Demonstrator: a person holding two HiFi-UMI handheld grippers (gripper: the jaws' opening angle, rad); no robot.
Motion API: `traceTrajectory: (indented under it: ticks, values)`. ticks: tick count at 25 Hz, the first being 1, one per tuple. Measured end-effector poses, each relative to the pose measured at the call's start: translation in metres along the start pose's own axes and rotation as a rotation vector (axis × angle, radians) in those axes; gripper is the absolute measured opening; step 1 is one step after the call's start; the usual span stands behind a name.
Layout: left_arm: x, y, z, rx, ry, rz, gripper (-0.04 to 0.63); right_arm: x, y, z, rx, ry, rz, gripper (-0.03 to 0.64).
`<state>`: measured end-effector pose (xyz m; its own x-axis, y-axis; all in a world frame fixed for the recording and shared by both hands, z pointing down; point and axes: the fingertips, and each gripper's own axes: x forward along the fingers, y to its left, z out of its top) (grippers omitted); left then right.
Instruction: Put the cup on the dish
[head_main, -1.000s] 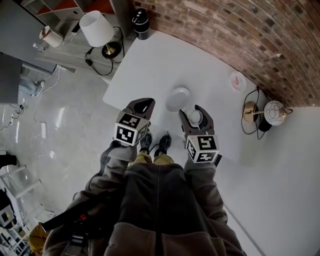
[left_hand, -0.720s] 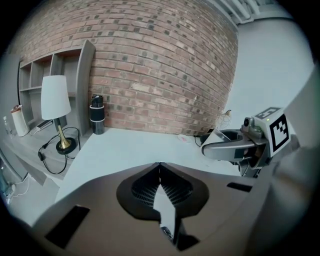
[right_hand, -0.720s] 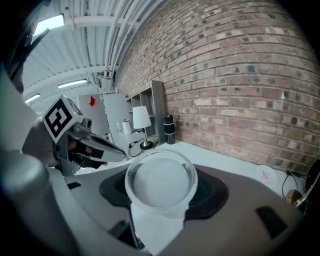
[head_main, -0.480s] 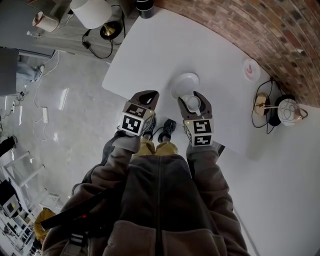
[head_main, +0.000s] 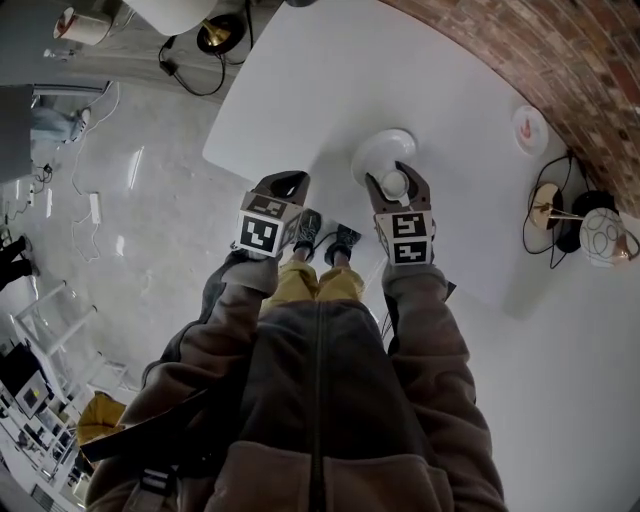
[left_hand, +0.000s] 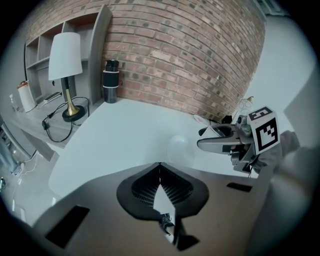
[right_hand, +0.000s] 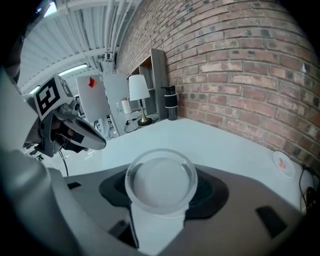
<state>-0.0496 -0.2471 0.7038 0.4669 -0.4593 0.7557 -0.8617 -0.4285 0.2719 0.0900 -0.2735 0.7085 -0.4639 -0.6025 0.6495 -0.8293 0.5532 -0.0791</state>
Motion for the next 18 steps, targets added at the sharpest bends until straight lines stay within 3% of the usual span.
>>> traceTrajectory:
  ticks: [18]
  values:
    - [0.016, 0.014, -0.035, -0.052, 0.103, 0.032, 0.006, 0.063, -0.020, -0.040, -0.025, 0.079, 0.022, 0.252]
